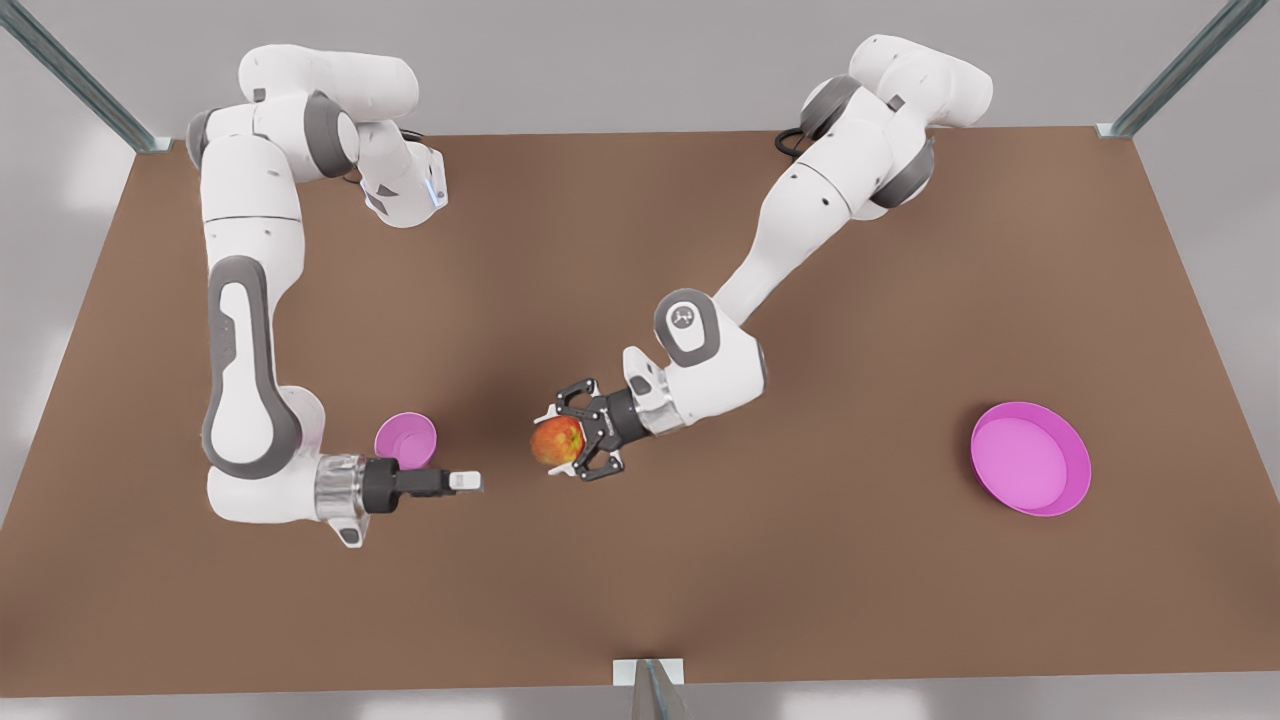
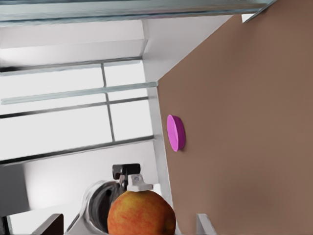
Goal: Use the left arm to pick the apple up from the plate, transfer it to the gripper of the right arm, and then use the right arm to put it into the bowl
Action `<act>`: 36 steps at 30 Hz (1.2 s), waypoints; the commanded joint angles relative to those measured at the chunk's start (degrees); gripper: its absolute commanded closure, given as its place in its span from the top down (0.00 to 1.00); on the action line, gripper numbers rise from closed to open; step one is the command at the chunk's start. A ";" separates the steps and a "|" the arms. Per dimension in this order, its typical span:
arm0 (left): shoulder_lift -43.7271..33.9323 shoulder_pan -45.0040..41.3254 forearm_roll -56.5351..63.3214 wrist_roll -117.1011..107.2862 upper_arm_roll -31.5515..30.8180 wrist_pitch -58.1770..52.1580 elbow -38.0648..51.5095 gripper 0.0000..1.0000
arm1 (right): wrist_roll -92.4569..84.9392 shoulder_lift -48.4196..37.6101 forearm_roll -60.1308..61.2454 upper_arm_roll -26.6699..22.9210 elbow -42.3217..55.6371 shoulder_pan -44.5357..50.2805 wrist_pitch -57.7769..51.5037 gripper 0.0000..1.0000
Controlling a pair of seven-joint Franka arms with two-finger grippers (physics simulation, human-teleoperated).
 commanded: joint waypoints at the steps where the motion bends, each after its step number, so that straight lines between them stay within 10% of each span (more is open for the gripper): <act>1: 0.06 -0.01 -0.16 29.67 -0.22 1.86 0.11 0.70 | -17.68 0.60 0.89 0.46 0.71 1.03 3.06 1.00; 35: 0.85 -2.55 -0.16 29.49 -0.22 6.61 0.38 0.70 | -21.02 1.04 4.67 4.59 -3.59 2.96 1.57 1.00; 36: 0.85 -2.55 -0.16 29.40 -0.22 6.61 0.38 0.70 | -21.02 1.04 4.67 4.59 -3.59 2.96 1.57 0.85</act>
